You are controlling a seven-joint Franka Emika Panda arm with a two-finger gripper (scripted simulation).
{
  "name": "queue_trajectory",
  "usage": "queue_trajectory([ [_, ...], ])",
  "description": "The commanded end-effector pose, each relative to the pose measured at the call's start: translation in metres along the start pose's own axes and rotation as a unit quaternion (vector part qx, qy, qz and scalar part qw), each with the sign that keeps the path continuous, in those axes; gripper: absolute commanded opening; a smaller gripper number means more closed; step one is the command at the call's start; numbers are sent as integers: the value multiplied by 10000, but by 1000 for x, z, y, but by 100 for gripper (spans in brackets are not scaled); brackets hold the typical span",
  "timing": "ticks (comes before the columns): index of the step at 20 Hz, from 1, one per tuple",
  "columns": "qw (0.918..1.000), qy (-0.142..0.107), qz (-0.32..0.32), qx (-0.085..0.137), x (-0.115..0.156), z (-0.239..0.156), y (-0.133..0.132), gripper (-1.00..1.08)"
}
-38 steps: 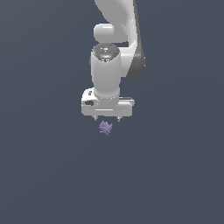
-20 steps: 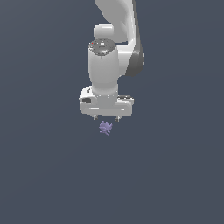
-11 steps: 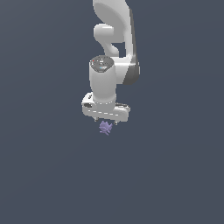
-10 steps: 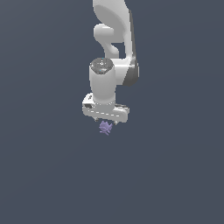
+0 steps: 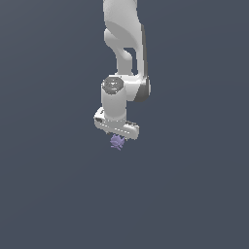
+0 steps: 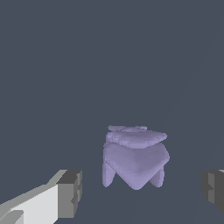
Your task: Pick up the object and move it to a goal position.
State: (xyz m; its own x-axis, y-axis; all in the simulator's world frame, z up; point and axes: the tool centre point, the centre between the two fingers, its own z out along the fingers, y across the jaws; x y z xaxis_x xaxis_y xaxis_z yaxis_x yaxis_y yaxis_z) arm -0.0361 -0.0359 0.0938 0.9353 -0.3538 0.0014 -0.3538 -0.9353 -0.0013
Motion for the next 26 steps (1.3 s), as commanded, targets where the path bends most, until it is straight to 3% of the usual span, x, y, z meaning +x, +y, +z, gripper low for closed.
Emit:
queue_trajectory([
  [1,10000,-6,64,-6,-2,4,1,100],
  [21,10000,-7,68,-7,-3,54,2,100],
  [22,10000,-7,68,-7,-3,54,2,-100],
  [26,10000,-7,68,-7,-3,54,2,-100],
])
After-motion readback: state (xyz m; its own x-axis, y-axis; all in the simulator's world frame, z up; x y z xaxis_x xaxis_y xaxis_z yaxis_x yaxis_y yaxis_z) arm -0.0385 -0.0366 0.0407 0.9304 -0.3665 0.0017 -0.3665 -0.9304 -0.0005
